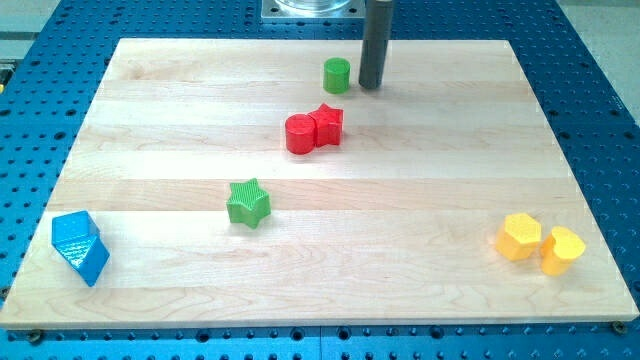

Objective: Push green circle towards top of the board

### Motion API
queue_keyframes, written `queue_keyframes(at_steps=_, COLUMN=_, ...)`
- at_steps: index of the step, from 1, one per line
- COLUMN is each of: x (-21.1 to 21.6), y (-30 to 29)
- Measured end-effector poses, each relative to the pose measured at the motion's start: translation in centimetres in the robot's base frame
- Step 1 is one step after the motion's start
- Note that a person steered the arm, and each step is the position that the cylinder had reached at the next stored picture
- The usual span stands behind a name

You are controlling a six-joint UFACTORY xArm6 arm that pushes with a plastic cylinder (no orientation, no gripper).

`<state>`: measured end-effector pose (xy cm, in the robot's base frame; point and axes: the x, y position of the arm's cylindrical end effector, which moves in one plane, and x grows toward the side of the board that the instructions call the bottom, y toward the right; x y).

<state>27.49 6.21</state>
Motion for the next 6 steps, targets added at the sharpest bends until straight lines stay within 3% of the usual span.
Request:
queue_keyframes(at_steps=1, x=4.1, y=-1.1)
queue_keyframes(at_steps=3, x=-1.2, y=-2.2)
queue_keyframes(at_steps=4, x=3.6, y=-2.3)
queue_keyframes(at_steps=6, x=-1.2, y=-3.8)
